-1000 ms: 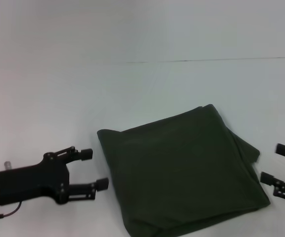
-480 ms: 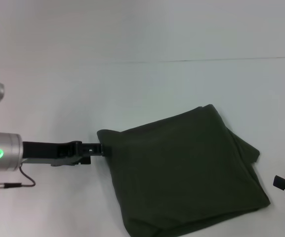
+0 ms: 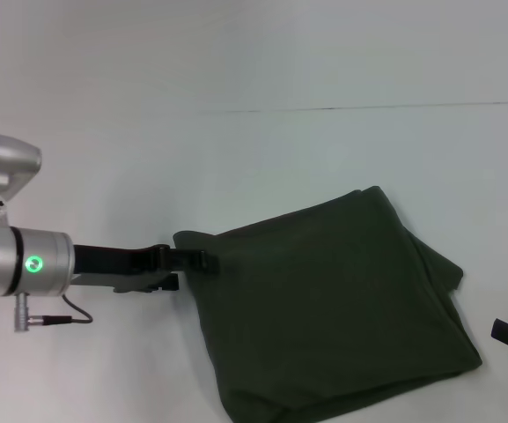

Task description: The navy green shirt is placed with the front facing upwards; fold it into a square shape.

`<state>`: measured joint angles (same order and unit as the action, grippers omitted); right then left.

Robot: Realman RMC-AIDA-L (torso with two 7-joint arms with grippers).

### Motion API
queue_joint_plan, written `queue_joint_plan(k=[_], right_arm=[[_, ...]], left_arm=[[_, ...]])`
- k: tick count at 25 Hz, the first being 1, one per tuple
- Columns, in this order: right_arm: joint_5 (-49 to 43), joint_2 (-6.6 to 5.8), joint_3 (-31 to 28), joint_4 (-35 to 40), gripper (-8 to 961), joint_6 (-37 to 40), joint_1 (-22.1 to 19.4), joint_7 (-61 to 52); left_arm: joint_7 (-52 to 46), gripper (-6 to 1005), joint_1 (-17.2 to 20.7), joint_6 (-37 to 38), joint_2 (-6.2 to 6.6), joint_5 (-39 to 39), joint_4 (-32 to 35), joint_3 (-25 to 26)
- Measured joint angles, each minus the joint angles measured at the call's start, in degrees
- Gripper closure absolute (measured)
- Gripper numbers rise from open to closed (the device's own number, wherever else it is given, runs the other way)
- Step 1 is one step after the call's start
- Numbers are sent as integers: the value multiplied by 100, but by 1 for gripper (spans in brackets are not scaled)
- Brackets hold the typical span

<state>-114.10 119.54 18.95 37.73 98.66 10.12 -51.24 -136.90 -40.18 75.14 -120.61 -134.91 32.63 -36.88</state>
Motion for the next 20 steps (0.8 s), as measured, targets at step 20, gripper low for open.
queue_joint_plan(k=[20], right_arm=[[-33,-1,22,7,116,13,44,-50]], left_arm=[[294,284,-175,-522,-166,7,-58,-342]])
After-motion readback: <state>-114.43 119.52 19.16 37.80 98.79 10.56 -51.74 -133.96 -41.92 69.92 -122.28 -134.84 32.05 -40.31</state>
